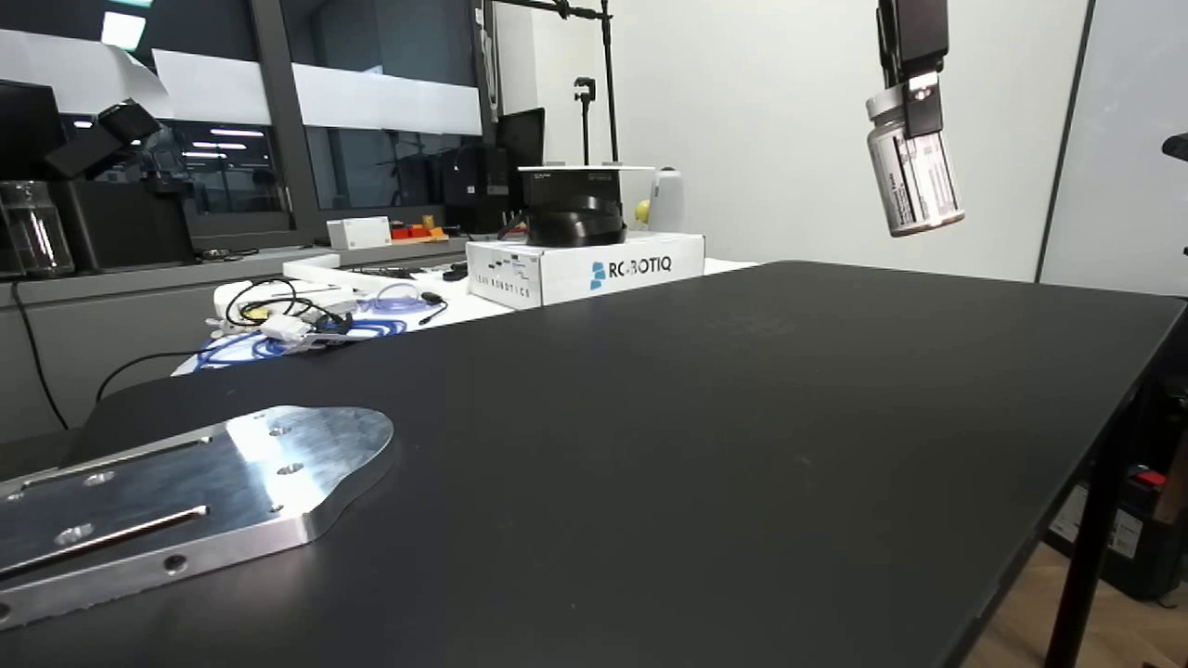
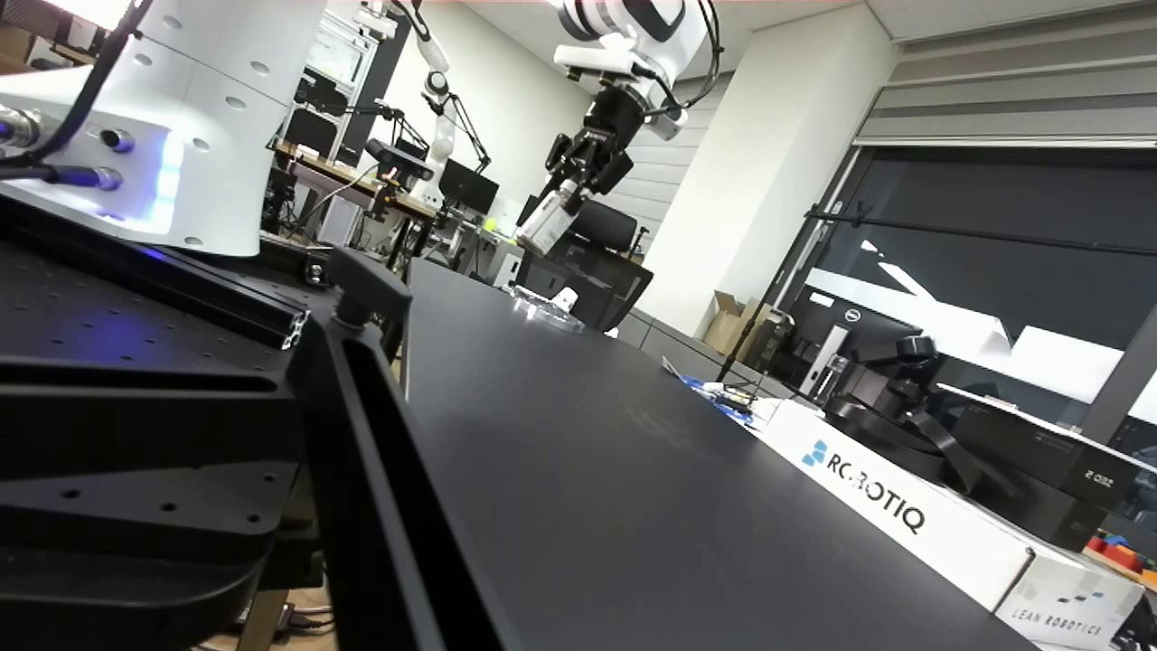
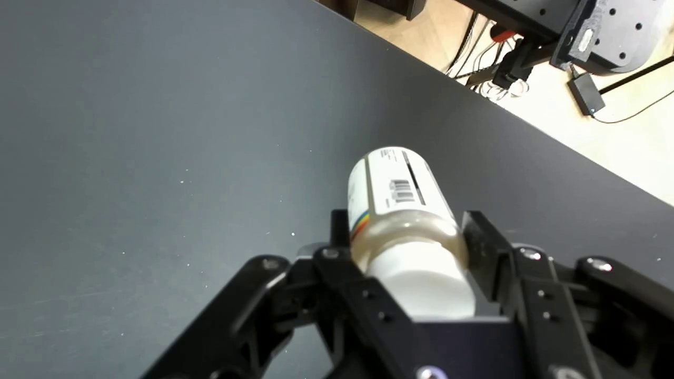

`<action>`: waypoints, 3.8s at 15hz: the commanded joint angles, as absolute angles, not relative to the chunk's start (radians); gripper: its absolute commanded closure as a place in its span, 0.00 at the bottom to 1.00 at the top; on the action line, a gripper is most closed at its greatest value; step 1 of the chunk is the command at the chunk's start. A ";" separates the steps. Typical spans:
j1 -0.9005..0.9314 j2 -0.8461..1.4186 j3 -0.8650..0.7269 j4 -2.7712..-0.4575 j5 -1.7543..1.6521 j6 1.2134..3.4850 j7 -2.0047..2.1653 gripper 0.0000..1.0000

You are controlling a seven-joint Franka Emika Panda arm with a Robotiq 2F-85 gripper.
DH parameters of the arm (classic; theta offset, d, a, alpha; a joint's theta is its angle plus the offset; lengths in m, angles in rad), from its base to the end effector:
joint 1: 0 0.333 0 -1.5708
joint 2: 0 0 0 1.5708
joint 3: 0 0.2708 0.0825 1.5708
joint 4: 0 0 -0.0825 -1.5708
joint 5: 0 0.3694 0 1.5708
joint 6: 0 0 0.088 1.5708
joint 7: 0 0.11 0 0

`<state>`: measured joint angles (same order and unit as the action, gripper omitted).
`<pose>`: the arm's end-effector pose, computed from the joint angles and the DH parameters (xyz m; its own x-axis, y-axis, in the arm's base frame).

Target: Bring the bottle forward

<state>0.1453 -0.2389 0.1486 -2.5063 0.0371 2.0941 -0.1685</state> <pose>0.4022 0.1213 0.3173 0.8929 0.4158 -0.1731 0.4184 -0.9080 -0.0227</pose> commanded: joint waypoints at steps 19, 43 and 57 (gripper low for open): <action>0.112 0.121 0.103 -2.596 -0.120 2.830 -0.045 0.69; 0.120 0.151 0.079 -2.585 -0.143 2.797 -0.006 0.06; 0.162 -0.187 0.158 -2.579 -0.033 2.454 -0.025 0.00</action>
